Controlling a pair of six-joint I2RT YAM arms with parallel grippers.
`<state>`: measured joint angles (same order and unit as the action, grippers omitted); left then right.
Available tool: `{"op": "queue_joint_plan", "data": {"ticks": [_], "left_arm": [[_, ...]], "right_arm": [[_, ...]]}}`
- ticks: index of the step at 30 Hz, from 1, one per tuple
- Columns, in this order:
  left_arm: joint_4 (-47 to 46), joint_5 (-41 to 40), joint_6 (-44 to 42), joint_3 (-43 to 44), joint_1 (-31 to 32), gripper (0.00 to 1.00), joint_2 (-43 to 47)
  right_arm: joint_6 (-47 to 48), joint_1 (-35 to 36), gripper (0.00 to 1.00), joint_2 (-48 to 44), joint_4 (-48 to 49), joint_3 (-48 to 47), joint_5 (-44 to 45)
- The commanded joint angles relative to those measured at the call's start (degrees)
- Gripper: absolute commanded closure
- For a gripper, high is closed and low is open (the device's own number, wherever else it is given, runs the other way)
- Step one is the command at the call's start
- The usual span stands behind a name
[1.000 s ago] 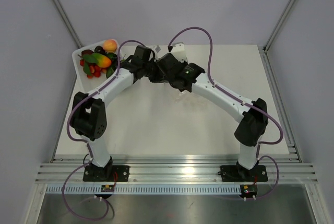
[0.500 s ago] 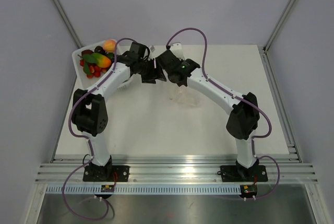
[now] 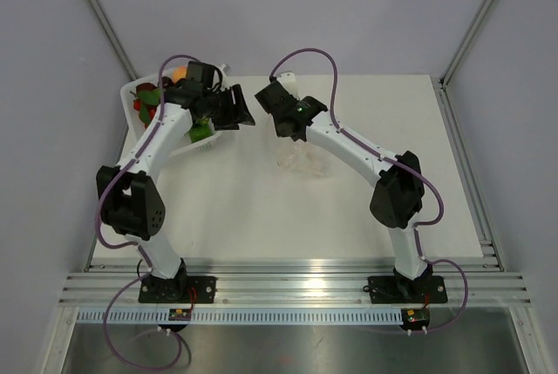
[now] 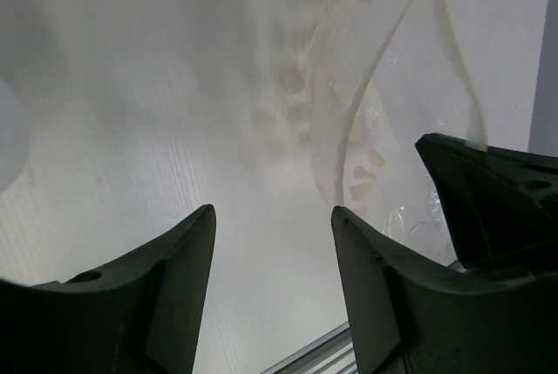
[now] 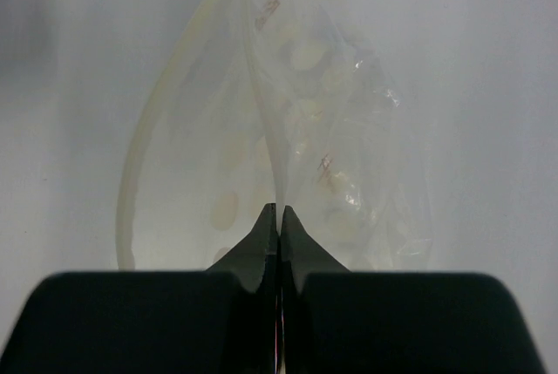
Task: Place the food in the zip-top bag and seal the zipper
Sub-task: Open the zipper of the food storage bag at the center of the board, then pick up the fake fruit from the zipper food storage bag.
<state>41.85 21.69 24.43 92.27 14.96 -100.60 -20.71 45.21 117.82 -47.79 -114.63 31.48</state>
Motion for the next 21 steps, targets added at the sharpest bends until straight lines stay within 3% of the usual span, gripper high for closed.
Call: {"op": "queue_joint_plan", "data": {"ticks": [1, 10, 15, 21], "left_arm": [[-0.36, 0.46, 0.44, -0.34, -4.22, 0.41, 6.37], [0.78, -10.86, 6.07, 0.28, -20.30, 0.43, 6.82], [1.67, -20.01, 7.91, 2.74, -22.43, 0.40, 2.34], [-2.81, -15.99, 9.06, 0.55, -22.34, 0.35, -3.37]], "right_arm": [[0.67, -0.30, 1.00, 0.31, 1.73, -2.44, -2.13], [0.67, -0.21, 1.00, -0.75, 3.23, -0.07, -4.24], [0.41, -0.21, 1.00, -1.45, 3.67, 0.81, -4.85], [0.14, -0.30, 1.00, -2.15, 3.50, 1.16, -5.21]]}}
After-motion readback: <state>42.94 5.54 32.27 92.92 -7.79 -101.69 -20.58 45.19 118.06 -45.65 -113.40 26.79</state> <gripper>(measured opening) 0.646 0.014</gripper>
